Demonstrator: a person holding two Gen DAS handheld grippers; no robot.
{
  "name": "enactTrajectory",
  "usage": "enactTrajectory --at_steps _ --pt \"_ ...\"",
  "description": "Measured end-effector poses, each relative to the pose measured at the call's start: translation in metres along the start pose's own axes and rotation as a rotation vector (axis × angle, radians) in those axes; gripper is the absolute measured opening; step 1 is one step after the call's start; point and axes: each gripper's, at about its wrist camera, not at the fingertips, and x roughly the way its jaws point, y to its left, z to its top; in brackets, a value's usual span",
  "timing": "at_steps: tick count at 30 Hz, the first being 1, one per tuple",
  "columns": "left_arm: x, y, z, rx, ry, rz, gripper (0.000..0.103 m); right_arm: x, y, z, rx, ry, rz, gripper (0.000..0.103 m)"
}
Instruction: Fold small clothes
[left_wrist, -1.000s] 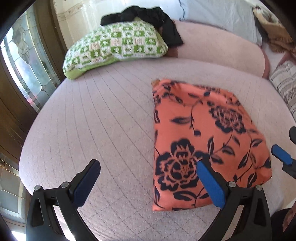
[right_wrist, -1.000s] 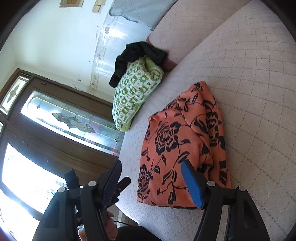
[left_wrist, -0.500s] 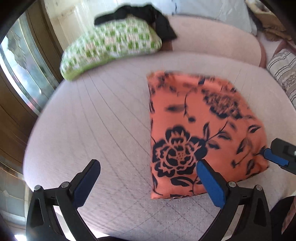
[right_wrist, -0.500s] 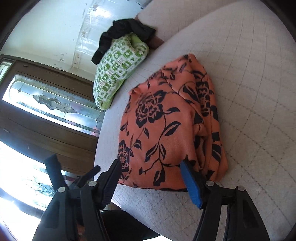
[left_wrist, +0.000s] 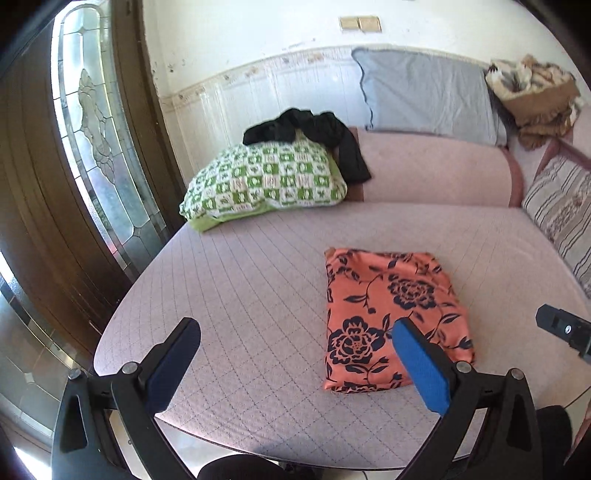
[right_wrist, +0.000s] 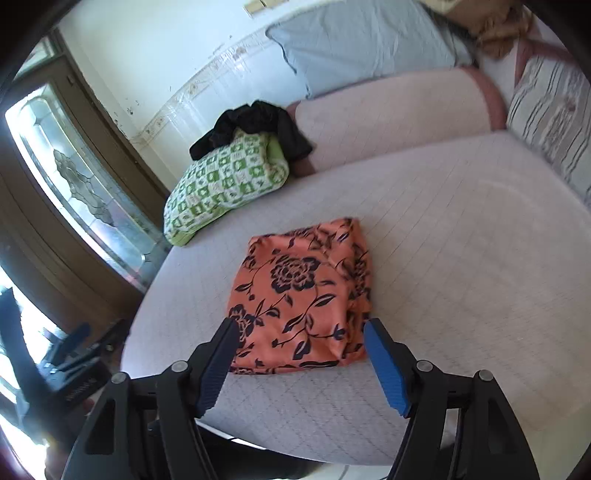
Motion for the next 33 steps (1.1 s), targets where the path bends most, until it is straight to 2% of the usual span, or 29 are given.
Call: enactTrajectory --at_steps 7,11,13,18,22,27,33 --pt "-0.04 0.007 0.008 -0.023 -0.076 0.005 0.103 -0.038 0.035 -0.006 -0.109 -0.092 -0.109 0.074" --pt "-0.054 0.007 0.01 -0.012 -0.101 0.037 0.103 -0.047 0.05 -0.007 -0.155 -0.123 -0.141 0.074" --pt "-0.058 0.008 0.011 -0.012 -0.104 0.015 0.103 -0.05 0.056 -0.008 -0.165 -0.131 -0.146 0.074" --pt "-0.065 0.014 0.015 -0.041 -0.115 -0.019 0.103 -0.042 0.061 -0.007 -0.17 -0.118 -0.187 0.074" --pt "-0.059 0.018 0.018 -0.044 -0.07 -0.045 0.103 -0.031 0.064 -0.008 -0.156 -0.088 -0.198 0.074" --pt "-0.055 0.018 0.017 -0.025 -0.086 -0.004 0.103 -0.023 0.077 -0.007 -0.17 -0.079 -0.204 0.074" --pt "-0.051 0.026 0.016 -0.03 -0.099 0.007 0.103 -0.016 0.089 -0.01 -0.19 -0.07 -0.227 0.074"
